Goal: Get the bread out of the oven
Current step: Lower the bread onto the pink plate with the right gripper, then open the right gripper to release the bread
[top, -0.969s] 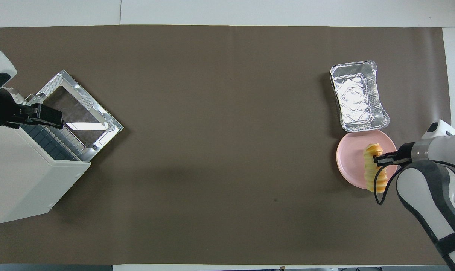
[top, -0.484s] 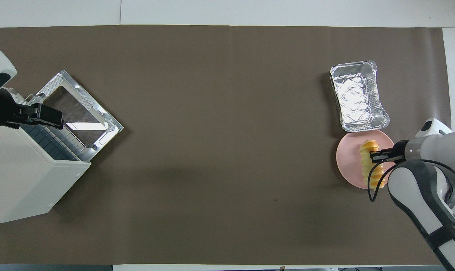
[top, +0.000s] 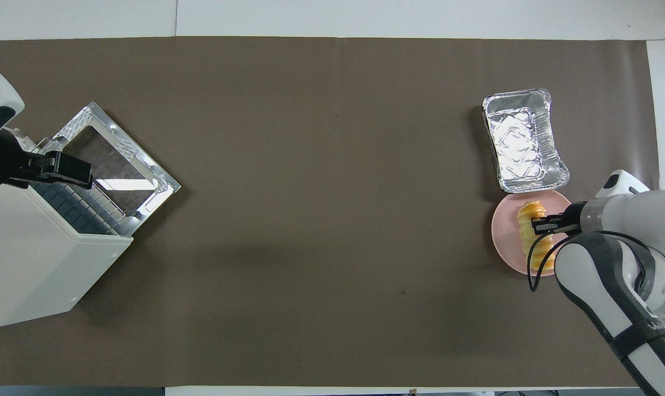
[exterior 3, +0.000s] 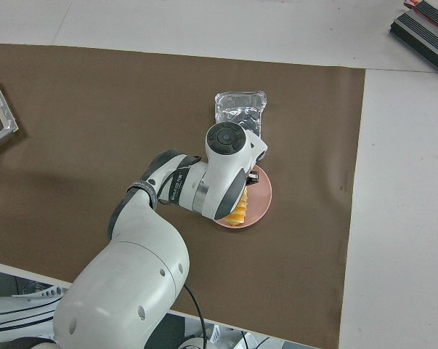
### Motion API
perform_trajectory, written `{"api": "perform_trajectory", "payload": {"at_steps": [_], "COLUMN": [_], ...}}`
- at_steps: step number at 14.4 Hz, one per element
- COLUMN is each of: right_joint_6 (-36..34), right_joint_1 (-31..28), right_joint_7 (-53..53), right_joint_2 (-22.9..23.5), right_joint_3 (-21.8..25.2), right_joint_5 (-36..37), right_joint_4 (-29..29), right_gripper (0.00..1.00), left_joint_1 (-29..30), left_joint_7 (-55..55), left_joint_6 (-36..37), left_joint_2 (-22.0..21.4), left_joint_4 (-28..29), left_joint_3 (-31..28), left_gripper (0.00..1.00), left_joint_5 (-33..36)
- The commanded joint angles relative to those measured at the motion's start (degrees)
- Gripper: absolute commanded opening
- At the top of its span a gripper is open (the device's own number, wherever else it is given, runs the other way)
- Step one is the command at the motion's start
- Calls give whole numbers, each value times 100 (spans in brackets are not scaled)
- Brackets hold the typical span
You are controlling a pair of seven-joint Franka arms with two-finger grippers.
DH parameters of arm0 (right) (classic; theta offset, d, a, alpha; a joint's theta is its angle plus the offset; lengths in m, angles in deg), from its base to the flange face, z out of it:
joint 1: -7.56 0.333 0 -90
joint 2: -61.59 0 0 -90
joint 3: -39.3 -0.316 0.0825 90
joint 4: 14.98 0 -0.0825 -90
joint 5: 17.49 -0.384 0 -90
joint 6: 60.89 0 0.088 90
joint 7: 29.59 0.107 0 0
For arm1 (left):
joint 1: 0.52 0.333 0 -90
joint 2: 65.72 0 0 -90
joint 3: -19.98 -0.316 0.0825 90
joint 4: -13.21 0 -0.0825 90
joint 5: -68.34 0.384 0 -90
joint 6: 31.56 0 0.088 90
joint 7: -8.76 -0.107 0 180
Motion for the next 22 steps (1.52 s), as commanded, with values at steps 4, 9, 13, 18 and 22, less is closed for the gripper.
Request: {"api": "perform_trajectory", "payload": {"at_steps": [4,9,13,18,22], "right_joint_6": [-509,-1730,-2330,-2646,-3611], "right_joint_1": [26,26,17,17,17], "right_joint_7": [437,577,779,1060,1393], "right_joint_2": [21,-57,-303,-839,-507], "right_joint_3": [-57,-57,-48,-57,-66], "right_joint_5": [39,48,65,205,636], "right_joint_4": [-405,-1275,-1724,-1768,-2838], "right_gripper": [100,100,100,100,100], "left_joint_1": [112,112,112,112,112], "left_joint_7": [-65,-65,-65,-65,-65], "left_joint_6": [-3,6,-3,6,-3], "left_joint_2": [-45,-45,-45,-45,-45], "left_joint_4": [3,3,3,3,3], "left_joint_3": [55,55,55,55,55], "left_gripper": [100,100,100,100,100], "left_joint_5": [-47,-47,-47,-47,-47]}}
